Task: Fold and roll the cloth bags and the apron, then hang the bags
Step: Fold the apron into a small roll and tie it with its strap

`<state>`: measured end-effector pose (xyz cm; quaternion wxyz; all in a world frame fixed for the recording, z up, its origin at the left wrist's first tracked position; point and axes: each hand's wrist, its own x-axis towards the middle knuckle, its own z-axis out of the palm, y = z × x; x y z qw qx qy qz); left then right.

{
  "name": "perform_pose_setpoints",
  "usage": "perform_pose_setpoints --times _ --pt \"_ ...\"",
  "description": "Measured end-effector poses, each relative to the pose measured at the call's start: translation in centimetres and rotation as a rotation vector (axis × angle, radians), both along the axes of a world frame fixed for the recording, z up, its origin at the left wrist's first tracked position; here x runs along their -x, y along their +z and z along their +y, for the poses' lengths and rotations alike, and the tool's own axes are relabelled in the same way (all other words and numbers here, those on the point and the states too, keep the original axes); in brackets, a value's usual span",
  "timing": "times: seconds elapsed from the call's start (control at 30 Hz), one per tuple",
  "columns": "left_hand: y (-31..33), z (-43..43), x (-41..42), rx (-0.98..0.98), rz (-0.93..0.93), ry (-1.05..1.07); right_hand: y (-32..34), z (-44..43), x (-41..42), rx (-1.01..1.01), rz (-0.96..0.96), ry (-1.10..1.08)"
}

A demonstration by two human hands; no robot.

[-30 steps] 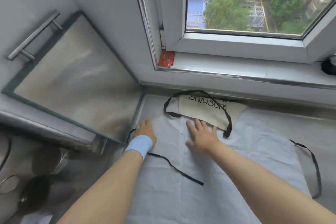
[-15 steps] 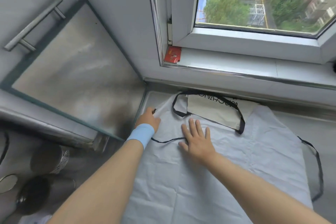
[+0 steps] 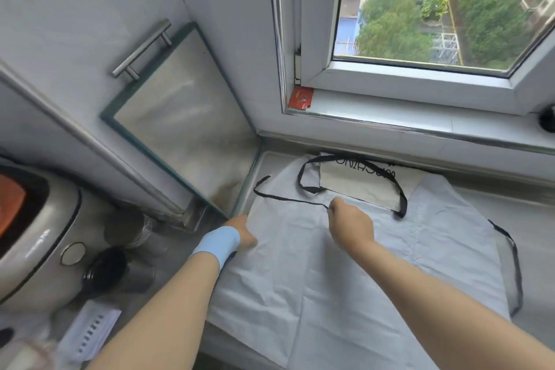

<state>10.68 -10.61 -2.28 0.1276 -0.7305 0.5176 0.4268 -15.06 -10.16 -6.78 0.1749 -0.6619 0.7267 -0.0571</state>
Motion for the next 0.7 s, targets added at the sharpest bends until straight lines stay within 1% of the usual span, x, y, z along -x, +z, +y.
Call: perform_pose_setpoints --times 0.07,0.1,0.13,0.17,0.2,0.23,0.27,0.3,0.33,0.4,0.5,0.53,0.57,0.6,0.63,0.7 --pt "1.6 0.7 1.1 0.030 0.073 0.030 0.9 0.8 2.1 -0.081 0.152 0.002" --pt "2.4 0.9 2.1 0.054 0.115 0.019 1.5 1.7 3.2 -0.100 0.261 0.009" --pt "3.2 1.2 3.1 0.077 0.149 0.005 2.0 2.7 4.1 -0.056 0.351 0.050" --pt "4.0 1.4 4.3 0.090 0.189 0.008 2.2 4.0 4.8 0.018 0.396 0.111" --pt "4.7 1.8 5.5 0.077 0.247 0.036 2.3 5.5 5.2 0.074 0.382 0.187" --pt "5.4 2.1 6.5 0.047 0.315 0.077 2.1 7.0 5.3 0.074 0.314 0.282" --pt "6.0 2.6 7.3 0.008 0.361 0.105 2.0 8.6 5.0 0.030 0.207 0.388" --pt "6.6 3.2 8.0 -0.027 0.377 0.107 1.9 10.4 4.6 -0.056 0.117 0.486" --pt "6.9 3.6 8.2 -0.064 0.353 0.086 1.6 11.6 3.9 -0.131 0.071 0.577" --pt "7.6 5.5 8.3 -0.126 0.263 0.027 0.9 14.5 3.0 -0.182 0.069 0.694" --pt "7.3 8.1 7.1 -0.132 0.210 0.076 -0.1 17.0 1.9 -0.237 0.181 0.799" --pt "7.4 9.1 6.7 -0.106 0.206 0.096 -0.1 17.5 1.8 -0.273 0.194 0.794" --pt "7.5 9.8 6.5 -0.078 0.220 0.104 0.1 17.6 1.7 -0.314 0.154 0.747" --pt "7.7 10.5 6.6 -0.048 0.244 0.111 0.6 17.6 1.7 -0.355 0.049 0.650" --pt "8.0 11.0 6.8 -0.018 0.274 0.117 1.4 17.3 1.7 -0.378 -0.122 0.492" --pt "8.7 12.0 8.1 0.031 0.304 0.067 4.1 16.2 2.4 -0.358 -0.563 0.096"
